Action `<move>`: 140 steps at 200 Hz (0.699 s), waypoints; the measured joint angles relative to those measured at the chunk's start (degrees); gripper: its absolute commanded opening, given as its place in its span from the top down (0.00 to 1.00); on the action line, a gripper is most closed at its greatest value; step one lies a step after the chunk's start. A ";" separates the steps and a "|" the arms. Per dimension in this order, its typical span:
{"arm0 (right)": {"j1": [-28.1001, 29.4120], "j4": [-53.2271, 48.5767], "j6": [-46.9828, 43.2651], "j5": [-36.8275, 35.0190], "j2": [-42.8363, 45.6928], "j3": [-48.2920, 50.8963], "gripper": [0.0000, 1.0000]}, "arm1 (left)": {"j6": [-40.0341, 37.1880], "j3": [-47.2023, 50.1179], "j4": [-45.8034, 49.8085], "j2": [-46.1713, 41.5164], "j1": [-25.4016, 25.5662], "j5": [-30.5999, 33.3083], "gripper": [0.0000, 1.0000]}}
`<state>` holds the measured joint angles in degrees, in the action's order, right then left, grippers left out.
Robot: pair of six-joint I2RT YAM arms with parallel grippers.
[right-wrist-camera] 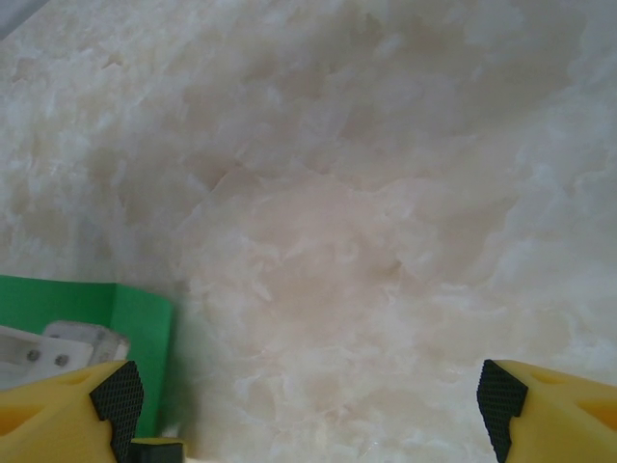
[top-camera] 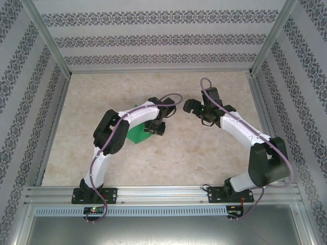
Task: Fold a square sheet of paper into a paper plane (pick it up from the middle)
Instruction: Turn over the paper at the center of the table.
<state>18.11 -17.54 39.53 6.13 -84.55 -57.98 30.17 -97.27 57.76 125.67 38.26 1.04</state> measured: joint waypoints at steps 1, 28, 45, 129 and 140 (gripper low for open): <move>0.00 0.00 0.02 0.02 -0.02 0.00 0.09 | 0.02 0.09 -0.13 -0.04 -0.02 -0.11 0.45; 0.00 -0.02 0.61 1.20 -1.18 0.00 0.09 | -0.20 3.34 -4.00 -2.36 -2.54 -7.56 0.36; 0.00 -0.02 0.85 1.81 -1.64 0.00 0.09 | -0.20 4.57 -6.21 -3.37 -3.54 -12.11 0.33; 0.48 0.00 0.68 3.85 -2.25 -1.01 0.19 | 0.63 6.56 -15.08 -16.61 -5.51 -26.36 0.07; 1.27 0.11 0.44 4.44 -2.27 -1.51 0.22 | 1.42 8.92 -16.68 -19.65 -7.58 -26.51 0.03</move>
<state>19.38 -17.43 39.97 10.57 -86.83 -59.48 31.59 -88.36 41.08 106.02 30.68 -25.47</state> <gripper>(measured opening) 0.815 0.926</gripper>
